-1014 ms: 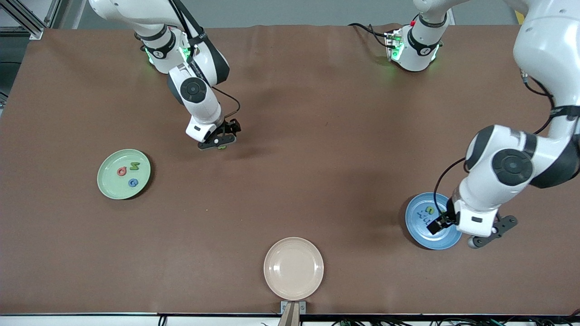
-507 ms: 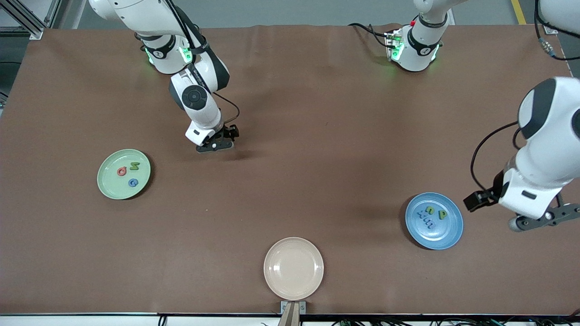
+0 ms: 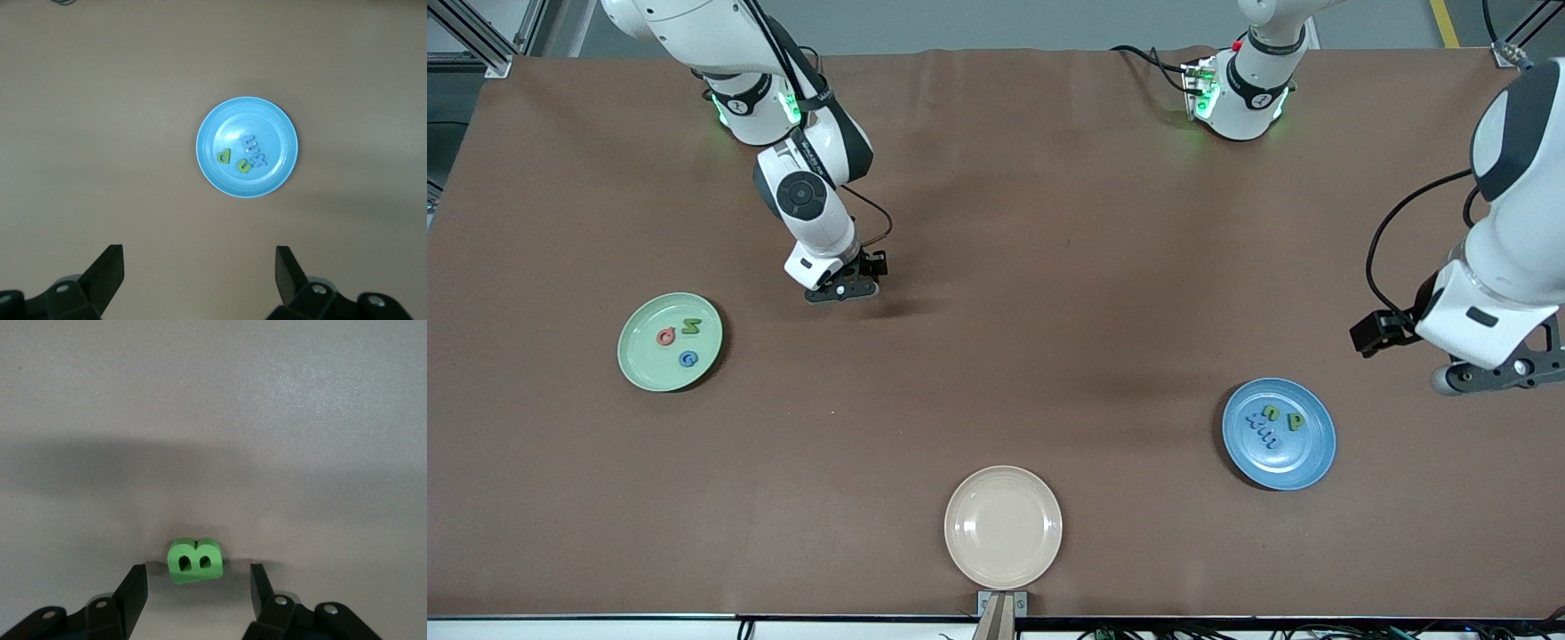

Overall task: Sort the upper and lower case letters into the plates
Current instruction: 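Carry the green B to the green plate with the right gripper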

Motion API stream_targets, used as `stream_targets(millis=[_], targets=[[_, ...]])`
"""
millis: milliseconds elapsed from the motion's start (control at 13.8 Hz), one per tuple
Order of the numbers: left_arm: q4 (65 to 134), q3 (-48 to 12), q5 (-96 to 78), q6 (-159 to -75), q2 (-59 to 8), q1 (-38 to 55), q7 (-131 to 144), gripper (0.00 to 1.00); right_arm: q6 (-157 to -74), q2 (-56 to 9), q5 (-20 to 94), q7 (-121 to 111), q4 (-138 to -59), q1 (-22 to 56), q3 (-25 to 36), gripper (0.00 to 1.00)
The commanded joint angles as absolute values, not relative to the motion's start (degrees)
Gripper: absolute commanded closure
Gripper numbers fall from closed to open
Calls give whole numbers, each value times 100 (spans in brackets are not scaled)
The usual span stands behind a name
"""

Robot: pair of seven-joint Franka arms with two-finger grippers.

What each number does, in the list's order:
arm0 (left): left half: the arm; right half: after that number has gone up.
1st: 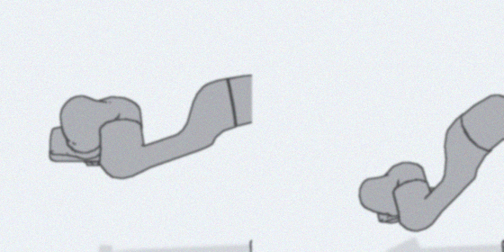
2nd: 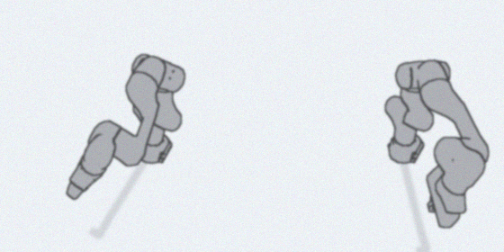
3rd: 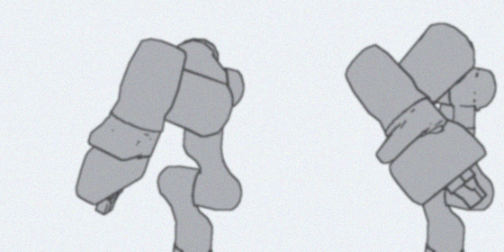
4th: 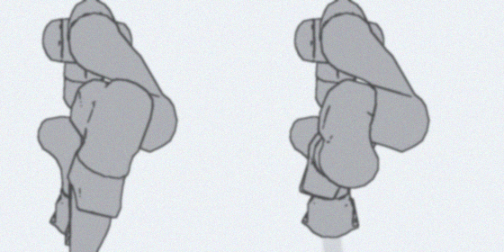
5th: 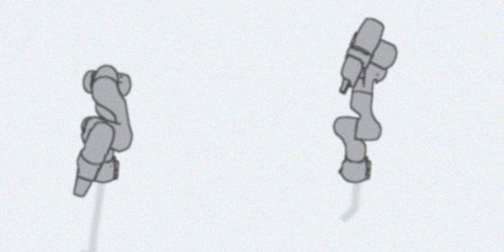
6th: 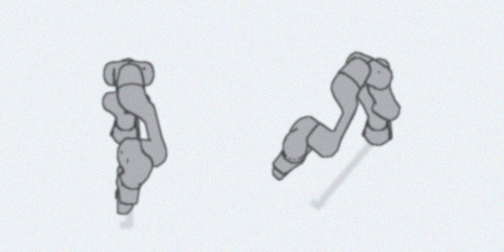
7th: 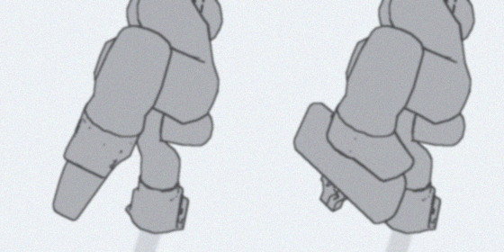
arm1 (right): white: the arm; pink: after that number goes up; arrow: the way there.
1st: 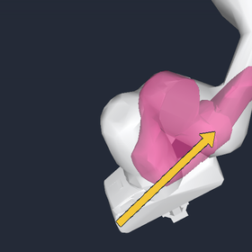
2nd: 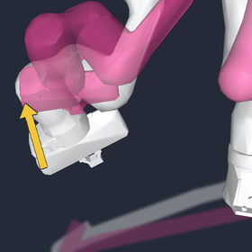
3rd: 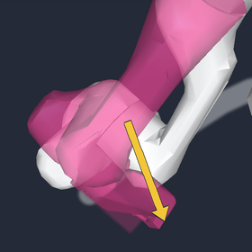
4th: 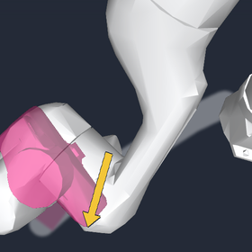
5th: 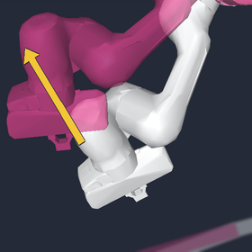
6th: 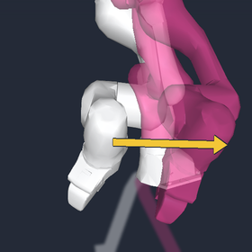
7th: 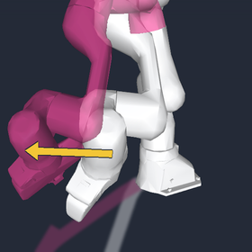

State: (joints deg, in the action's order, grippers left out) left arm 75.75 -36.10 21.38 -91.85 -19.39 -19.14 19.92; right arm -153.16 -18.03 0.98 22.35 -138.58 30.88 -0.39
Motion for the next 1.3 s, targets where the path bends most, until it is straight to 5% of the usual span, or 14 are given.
stream_targets(millis=[0, 145, 652, 942, 1232], targets=[[7663, -2037, 1017, -9053, -1294, -944, 1374, 0, -15530, -1916, 97, 2303, -13878, 3032, -79, 33], [7883, -1155, 327, -9018, -986, -441, 855, 0, -15548, -1925, 97, 2303, -13878, 3032, -79, 42], [9165, -335, -113, -8859, 200, 17, 300, 0, -15504, -1899, 97, 2303, -13860, 3032, -62, 75], [9615, -237, -97, -8886, 650, 236, 255, 0, -14611, -1356, 62, 2093, -13703, 2568, -44, 80], [9659, -237, 35, -8877, 782, 509, 378, 0, -13572, -660, 9, -186, -13422, 1103, -44, 80]])
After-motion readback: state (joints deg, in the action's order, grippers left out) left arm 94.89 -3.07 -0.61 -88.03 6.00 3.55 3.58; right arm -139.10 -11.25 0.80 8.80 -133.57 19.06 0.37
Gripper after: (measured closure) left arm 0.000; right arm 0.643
